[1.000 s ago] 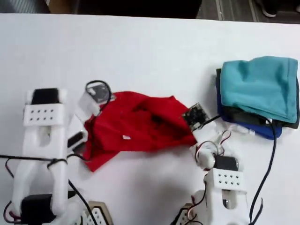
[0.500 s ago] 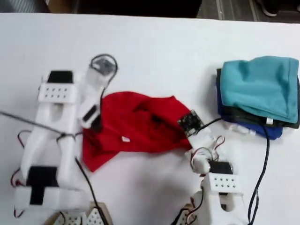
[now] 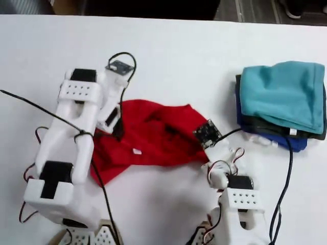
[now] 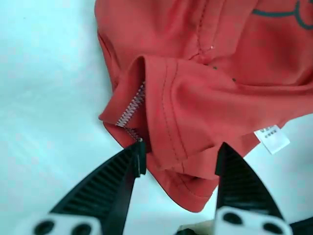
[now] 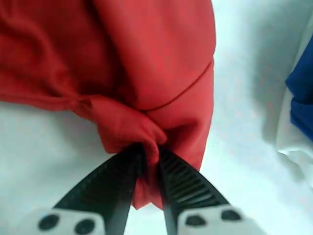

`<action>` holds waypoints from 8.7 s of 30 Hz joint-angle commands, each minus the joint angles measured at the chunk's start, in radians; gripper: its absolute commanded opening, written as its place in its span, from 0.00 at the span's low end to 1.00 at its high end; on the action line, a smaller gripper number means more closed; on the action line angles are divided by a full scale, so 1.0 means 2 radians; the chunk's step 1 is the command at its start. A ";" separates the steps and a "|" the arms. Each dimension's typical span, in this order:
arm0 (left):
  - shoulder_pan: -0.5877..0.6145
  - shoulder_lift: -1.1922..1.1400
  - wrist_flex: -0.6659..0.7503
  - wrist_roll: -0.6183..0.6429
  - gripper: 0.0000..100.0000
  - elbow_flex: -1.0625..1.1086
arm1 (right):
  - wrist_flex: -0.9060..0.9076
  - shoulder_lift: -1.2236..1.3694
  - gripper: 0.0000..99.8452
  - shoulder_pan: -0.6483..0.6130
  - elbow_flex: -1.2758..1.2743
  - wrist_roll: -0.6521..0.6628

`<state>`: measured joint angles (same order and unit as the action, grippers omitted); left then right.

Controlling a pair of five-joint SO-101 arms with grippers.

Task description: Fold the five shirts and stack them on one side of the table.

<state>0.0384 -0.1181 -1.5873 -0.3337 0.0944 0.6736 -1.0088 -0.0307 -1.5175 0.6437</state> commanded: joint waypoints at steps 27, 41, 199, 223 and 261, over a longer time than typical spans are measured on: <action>0.002 -0.002 0.002 -0.001 0.12 0.033 | -0.010 -0.006 0.02 -0.004 0.002 -0.005; 0.005 -0.001 0.040 0.000 0.23 0.064 | -0.010 -0.006 0.02 -0.004 0.002 -0.005; 0.285 -0.001 0.027 -0.081 0.03 -0.096 | 0.250 0.562 0.02 -0.217 0.459 -0.068; 0.266 0.002 0.079 -0.103 0.03 0.010 | 0.367 0.566 0.21 -0.188 0.647 -0.032; 0.266 0.001 0.101 -0.106 0.03 0.010 | 0.284 0.488 0.22 -0.152 0.463 -0.057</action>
<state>0.5785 -0.1289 -1.3986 -0.5378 0.1143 1.2551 -0.0299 -0.3437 -0.5861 0.5393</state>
